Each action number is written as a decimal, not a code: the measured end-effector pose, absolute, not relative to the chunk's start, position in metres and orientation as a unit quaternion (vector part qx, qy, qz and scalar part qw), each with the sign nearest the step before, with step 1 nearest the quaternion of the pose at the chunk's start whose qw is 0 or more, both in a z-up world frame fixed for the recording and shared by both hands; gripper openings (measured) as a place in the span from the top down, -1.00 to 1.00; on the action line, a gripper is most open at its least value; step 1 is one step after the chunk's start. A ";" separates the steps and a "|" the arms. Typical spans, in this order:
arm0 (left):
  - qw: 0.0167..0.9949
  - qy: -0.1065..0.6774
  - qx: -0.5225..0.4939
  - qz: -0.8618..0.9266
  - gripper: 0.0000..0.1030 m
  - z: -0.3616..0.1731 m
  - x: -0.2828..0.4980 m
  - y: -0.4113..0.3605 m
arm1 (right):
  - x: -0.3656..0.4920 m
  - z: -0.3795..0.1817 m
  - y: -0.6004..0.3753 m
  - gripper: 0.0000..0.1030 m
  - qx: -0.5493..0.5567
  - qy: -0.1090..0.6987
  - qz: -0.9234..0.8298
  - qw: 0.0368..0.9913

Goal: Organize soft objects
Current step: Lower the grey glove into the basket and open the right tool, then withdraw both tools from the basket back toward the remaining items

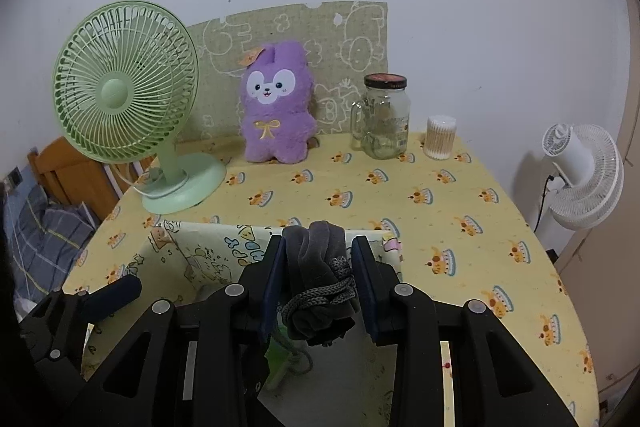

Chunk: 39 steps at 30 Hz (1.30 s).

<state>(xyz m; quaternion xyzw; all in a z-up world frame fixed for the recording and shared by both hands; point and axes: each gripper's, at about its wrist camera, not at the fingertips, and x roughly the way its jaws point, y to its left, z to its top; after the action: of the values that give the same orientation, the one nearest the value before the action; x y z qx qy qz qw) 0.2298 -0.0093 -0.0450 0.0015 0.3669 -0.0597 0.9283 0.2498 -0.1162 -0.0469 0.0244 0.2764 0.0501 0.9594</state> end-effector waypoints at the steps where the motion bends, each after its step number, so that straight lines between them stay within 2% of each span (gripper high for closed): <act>1: 0.929 0.366 0.001 -0.056 -1.00 -0.045 0.230 -0.009 | 0.251 -0.047 -0.115 -0.05 0.020 0.276 0.050 0.960; 2: 0.931 0.362 0.001 -0.054 -1.00 -0.044 0.229 -0.008 | 0.251 -0.048 -0.114 -0.24 0.013 0.276 0.052 0.960; 3: 0.932 0.358 0.000 -0.053 -1.00 -0.044 0.228 -0.008 | 0.252 -0.048 -0.114 -0.58 0.012 0.278 0.056 0.959; 4: 0.933 0.357 -0.002 -0.054 -1.00 -0.043 0.228 -0.008 | 0.251 -0.048 -0.115 -0.67 0.015 0.277 0.061 0.959; 7: 0.934 0.354 -0.002 -0.055 -1.00 -0.042 0.228 -0.009 | 0.248 -0.047 -0.117 -0.75 0.021 0.276 0.059 0.959; 19: 0.938 0.340 0.005 -0.063 -1.00 -0.028 0.218 -0.012 | 0.239 -0.039 -0.120 -0.79 0.028 0.290 0.067 0.954; 39: 0.956 0.289 0.006 -0.049 -0.99 0.008 0.167 -0.011 | 0.187 0.001 -0.122 -0.88 0.028 0.244 0.061 0.967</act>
<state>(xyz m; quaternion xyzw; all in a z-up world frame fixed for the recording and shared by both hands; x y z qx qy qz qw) 0.1670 -0.0114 0.0083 0.0060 0.2891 -0.0486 0.9561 0.1865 -0.1217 0.0012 0.0284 0.2442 0.0607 0.9674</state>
